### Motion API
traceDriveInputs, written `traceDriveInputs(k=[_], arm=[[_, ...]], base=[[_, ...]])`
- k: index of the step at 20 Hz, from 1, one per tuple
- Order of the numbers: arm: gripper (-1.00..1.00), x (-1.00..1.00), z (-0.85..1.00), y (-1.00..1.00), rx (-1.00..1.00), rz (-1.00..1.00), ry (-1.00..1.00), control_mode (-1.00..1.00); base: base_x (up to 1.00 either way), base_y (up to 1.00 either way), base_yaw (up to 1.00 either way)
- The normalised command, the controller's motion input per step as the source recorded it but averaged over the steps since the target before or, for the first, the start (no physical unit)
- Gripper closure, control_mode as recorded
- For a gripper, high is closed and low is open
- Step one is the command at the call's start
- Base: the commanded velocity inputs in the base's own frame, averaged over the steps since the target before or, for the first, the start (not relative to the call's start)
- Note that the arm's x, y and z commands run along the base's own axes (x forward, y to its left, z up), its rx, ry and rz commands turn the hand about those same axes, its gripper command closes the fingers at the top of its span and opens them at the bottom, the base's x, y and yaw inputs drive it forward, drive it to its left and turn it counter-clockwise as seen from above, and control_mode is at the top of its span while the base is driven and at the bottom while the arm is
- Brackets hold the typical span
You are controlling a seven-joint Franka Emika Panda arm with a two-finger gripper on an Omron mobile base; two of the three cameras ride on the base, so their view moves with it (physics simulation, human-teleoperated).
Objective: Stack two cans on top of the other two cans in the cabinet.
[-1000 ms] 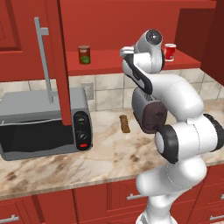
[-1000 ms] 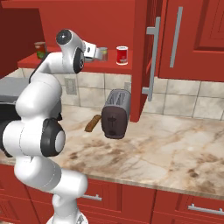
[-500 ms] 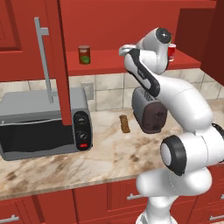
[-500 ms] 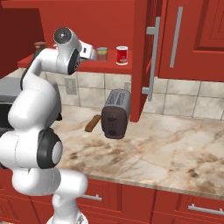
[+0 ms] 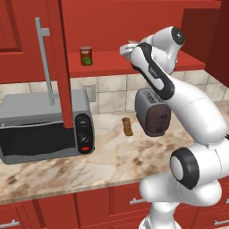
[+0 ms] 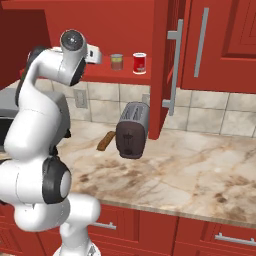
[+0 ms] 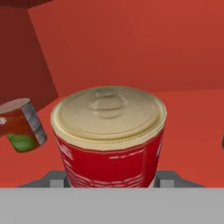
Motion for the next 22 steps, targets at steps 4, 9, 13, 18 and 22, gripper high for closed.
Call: traceDriveInputs(k=[4, 9, 13, 18, 22], arm=[[1.00, -0.21, 0.17, 0.26, 0.00, 0.28, -0.05, -1.00], [1.00, -0.01, 0.14, 0.33, 0.00, 0.22, -0.04, -1.00], [1.00, 0.13, 0.06, 0.28, 0.02, 0.18, -0.02, -1.00], [1.00, 0.14, 0.20, 0.18, 0.03, 0.16, -0.01, -1.00], [1.00, 0.03, 0.18, 0.21, 0.00, 0.12, -0.02, -1.00]], base=[[0.00, 0.00, 0.00], [0.00, 0.00, 0.00], [0.00, 0.00, 0.00], [0.00, 0.00, 0.00], [0.00, 0.00, 0.00]])
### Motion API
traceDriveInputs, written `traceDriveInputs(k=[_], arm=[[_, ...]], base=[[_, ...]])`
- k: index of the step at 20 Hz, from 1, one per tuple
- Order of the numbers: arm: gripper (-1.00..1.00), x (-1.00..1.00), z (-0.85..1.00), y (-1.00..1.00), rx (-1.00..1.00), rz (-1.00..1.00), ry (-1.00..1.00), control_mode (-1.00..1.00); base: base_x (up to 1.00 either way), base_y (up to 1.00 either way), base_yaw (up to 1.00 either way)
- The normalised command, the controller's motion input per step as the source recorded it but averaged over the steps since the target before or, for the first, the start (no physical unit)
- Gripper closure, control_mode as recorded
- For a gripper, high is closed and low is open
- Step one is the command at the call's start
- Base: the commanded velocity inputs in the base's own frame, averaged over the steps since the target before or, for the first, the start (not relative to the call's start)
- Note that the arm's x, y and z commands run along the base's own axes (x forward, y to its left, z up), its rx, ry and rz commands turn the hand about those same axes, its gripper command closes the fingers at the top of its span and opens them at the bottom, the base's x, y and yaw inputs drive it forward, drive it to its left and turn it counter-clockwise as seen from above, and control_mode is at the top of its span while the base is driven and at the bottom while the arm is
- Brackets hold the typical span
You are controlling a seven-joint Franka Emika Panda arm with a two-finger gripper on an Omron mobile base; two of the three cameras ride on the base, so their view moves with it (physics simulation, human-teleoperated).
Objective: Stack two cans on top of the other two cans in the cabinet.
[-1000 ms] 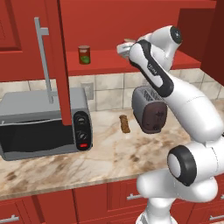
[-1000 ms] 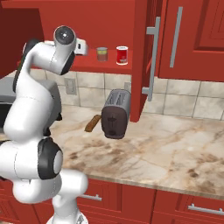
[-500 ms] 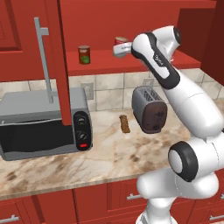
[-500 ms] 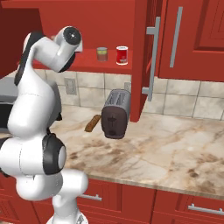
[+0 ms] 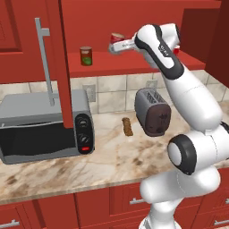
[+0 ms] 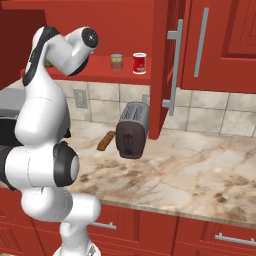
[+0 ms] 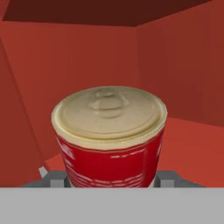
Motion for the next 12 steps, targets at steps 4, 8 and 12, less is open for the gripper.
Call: traceDriveInputs(k=[4, 8, 12], arm=[[1.00, 0.05, 0.22, 0.23, 0.00, 0.11, -0.02, -1.00], [1.00, 0.01, 0.21, 0.25, -0.01, 0.10, -0.08, -1.00], [1.00, 0.00, 0.06, 0.28, -0.02, 0.07, -0.06, -1.00]], base=[[0.00, 0.00, 0.00], [0.00, 0.00, 0.00], [0.00, 0.00, 0.00]])
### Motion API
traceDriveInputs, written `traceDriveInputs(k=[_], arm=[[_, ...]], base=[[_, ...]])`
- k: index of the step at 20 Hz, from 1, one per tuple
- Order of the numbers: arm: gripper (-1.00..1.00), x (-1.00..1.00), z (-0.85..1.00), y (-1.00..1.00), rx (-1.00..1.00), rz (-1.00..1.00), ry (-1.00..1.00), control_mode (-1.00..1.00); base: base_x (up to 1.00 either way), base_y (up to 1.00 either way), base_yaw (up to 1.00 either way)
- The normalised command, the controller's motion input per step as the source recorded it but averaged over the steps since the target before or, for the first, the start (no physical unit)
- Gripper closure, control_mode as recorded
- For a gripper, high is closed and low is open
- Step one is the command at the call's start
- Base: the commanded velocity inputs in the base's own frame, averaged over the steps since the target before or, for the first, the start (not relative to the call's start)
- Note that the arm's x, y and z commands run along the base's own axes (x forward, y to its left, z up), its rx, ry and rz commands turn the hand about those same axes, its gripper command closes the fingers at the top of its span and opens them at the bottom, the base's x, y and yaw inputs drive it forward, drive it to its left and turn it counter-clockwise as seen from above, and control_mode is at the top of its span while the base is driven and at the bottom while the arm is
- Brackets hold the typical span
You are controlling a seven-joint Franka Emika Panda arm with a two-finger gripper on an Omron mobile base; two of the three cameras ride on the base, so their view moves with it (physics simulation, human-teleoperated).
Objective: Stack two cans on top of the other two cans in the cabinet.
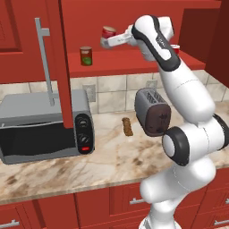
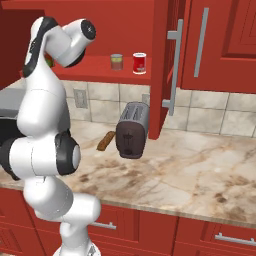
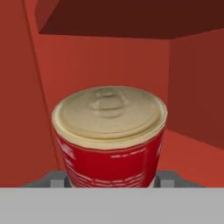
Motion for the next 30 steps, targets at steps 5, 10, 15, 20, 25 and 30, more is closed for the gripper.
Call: traceDriveInputs(k=[5, 10, 15, 20, 25, 30], arm=[[1.00, 0.01, -0.02, 0.32, -0.03, 0.03, -0.11, -1.00], [1.00, 0.09, 0.00, 0.25, 0.00, 0.00, -0.07, -1.00], [1.00, 0.01, -0.01, 0.16, 0.00, 0.00, 0.00, -1.00], [1.00, 0.09, -0.01, 0.16, 0.00, 0.00, 0.00, -1.00], [1.00, 0.10, 0.01, 0.15, -0.03, 0.00, 0.00, -1.00], [1.00, 0.12, 0.00, 0.10, -0.06, 0.00, 0.00, -1.00]], base=[[0.00, 0.00, 0.00], [0.00, 0.00, 0.00], [0.00, 0.00, 0.00], [0.00, 0.00, 0.00], [0.00, 0.00, 0.00], [0.00, 0.00, 0.00]])
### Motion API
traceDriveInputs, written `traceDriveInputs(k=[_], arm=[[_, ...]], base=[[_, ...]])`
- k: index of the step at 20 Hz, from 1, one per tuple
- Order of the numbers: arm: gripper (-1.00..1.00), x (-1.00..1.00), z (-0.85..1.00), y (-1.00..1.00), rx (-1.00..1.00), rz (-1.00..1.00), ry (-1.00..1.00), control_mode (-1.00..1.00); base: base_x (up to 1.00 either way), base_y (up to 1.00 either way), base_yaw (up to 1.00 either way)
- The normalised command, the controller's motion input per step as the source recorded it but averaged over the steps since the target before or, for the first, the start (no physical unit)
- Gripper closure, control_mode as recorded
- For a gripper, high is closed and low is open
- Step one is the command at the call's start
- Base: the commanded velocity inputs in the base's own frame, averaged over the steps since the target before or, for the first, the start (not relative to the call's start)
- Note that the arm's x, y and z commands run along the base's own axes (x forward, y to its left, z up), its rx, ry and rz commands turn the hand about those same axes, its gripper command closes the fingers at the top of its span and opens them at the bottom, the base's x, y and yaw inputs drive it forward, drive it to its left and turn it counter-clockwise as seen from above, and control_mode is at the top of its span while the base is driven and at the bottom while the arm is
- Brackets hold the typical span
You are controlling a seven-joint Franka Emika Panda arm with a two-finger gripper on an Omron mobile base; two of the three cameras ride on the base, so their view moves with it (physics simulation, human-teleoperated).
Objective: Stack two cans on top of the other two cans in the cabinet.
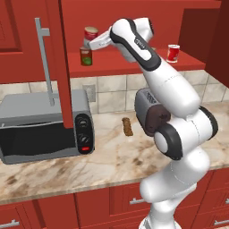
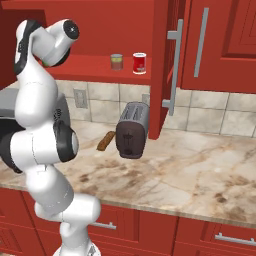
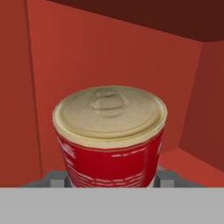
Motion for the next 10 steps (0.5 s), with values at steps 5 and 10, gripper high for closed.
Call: traceDriveInputs(k=[5, 10], arm=[[1.00, 0.12, 0.00, 0.05, -0.04, 0.00, 0.00, -1.00], [1.00, 0.10, 0.00, 0.00, -0.04, 0.00, 0.00, -1.00]], base=[[0.00, 0.00, 0.00], [0.00, 0.00, 0.00]])
